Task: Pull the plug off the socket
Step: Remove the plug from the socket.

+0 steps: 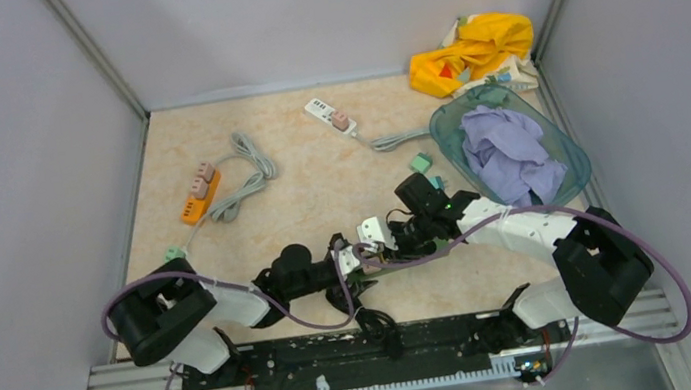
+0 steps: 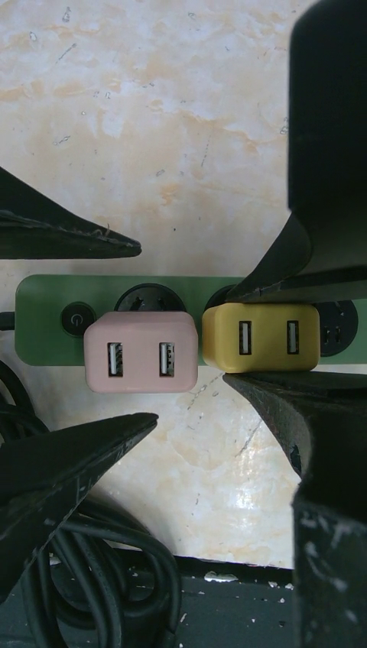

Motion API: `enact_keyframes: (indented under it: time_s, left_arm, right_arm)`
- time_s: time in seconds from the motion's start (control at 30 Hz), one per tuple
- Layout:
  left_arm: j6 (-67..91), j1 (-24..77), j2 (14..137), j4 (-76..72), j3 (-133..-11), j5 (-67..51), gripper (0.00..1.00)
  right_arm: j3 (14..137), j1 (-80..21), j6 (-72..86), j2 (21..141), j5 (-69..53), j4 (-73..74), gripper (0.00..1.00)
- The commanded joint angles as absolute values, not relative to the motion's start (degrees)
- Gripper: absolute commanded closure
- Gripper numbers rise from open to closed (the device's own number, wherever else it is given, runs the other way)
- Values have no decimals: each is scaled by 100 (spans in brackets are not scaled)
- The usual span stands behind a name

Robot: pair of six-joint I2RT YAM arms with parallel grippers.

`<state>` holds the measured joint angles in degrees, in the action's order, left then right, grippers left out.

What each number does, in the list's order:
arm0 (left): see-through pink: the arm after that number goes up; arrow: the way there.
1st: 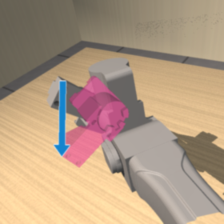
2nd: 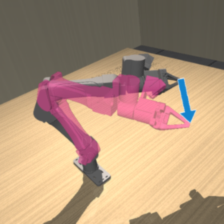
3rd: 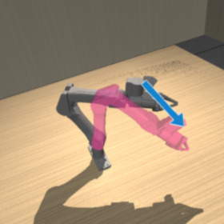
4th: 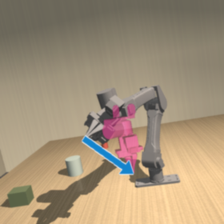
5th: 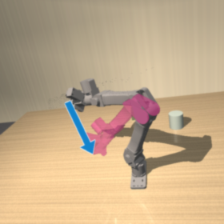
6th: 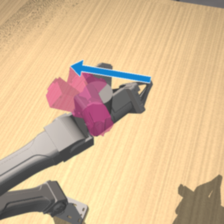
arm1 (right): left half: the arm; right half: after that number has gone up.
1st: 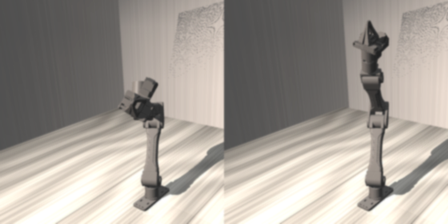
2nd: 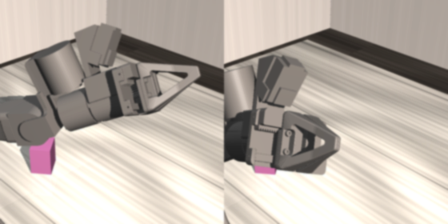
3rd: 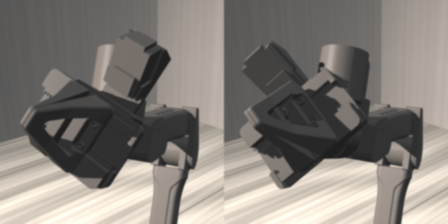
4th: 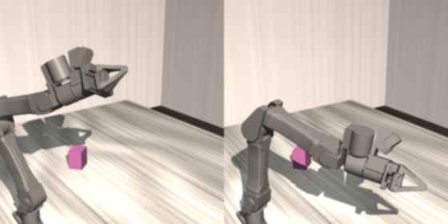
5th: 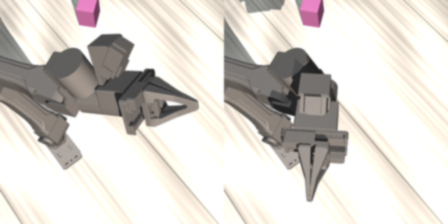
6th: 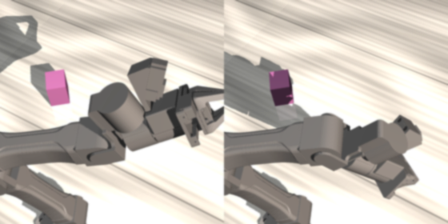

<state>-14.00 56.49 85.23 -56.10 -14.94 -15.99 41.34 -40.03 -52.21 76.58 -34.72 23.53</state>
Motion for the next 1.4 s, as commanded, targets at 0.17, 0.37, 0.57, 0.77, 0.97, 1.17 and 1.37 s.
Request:
enact_keyframes:
  time_s: [0.17, 0.37, 0.57, 0.77, 0.97, 1.17, 1.37]
  left_arm:
    - [-1905, 5638, 9251, -5718, -1777, -1608, 20]
    - [-2044, 5634, 9517, -5721, -1862, -1586, 23]
    - [-2015, 5625, 9738, -5710, -1881, -1634, 39]
    - [-1890, 5625, 9784, -5731, -1870, -1709, 90]
    - [-1822, 5625, 9889, -5542, -2004, -1980, 99]
    - [-1746, 5618, 9915, -5443, -1987, -2186, 99]
    - [-1614, 5560, 9922, -5409, -1901, -2295, 99]
  right_arm:
    - [4386, -4100, -5359, 7594, -3555, 2588, 100]
    - [4403, -4091, -5370, 7563, -3608, 2632, 100]
    - [4403, -4007, -5396, 7533, -3694, 2650, 100]
    - [4351, -3908, -5388, 7476, -3815, 2610, 100]
    - [4089, -4109, -4859, 7359, -4456, 1956, 100]
    - [4135, -3684, -4603, 7271, -3874, 1634, 100]
    - [3960, -3112, -5735, 6946, -4205, 2427, 100]
